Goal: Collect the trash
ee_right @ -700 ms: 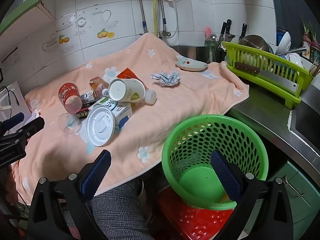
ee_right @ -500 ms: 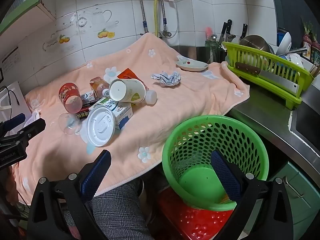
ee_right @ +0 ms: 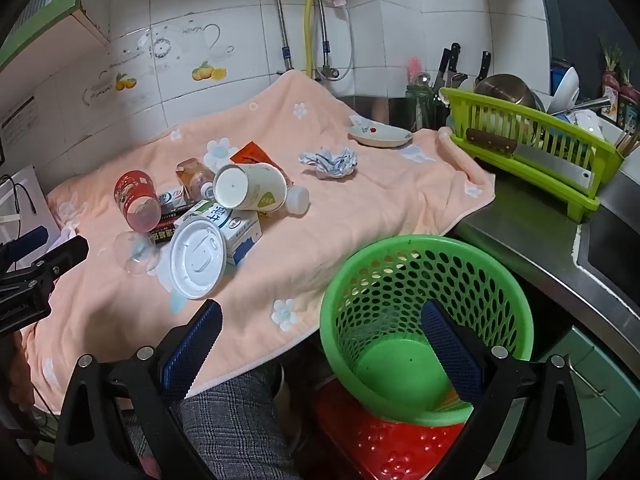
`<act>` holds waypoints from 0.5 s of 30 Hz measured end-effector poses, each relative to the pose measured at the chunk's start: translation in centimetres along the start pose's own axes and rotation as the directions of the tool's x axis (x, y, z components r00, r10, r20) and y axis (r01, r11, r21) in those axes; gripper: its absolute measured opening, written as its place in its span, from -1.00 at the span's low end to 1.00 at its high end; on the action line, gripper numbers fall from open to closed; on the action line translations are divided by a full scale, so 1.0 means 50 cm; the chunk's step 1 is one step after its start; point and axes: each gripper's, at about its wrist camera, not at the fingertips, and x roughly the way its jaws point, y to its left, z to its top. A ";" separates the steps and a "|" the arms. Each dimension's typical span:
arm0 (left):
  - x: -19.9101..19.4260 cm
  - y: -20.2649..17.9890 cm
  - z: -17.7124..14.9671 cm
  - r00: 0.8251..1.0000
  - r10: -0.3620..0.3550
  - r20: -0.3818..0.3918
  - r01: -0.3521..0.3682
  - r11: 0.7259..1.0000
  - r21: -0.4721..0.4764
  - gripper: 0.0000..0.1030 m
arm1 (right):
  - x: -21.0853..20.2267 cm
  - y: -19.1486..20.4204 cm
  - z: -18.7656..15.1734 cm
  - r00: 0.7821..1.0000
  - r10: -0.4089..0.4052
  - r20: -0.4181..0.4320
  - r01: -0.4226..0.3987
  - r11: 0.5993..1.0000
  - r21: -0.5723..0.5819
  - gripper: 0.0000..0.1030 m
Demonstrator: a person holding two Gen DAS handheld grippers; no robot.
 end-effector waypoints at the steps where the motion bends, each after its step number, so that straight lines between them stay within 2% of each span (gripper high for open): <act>1: 0.000 -0.002 0.002 1.000 -0.002 0.002 0.002 1.000 0.000 0.90 | -0.003 -0.001 0.001 1.000 -0.003 0.004 0.003 1.000 0.001 0.88; 15: -0.011 -0.014 0.010 0.998 -0.020 0.052 0.020 1.000 -0.005 0.90 | -0.021 -0.010 0.003 0.999 -0.025 0.043 0.024 1.000 0.014 0.88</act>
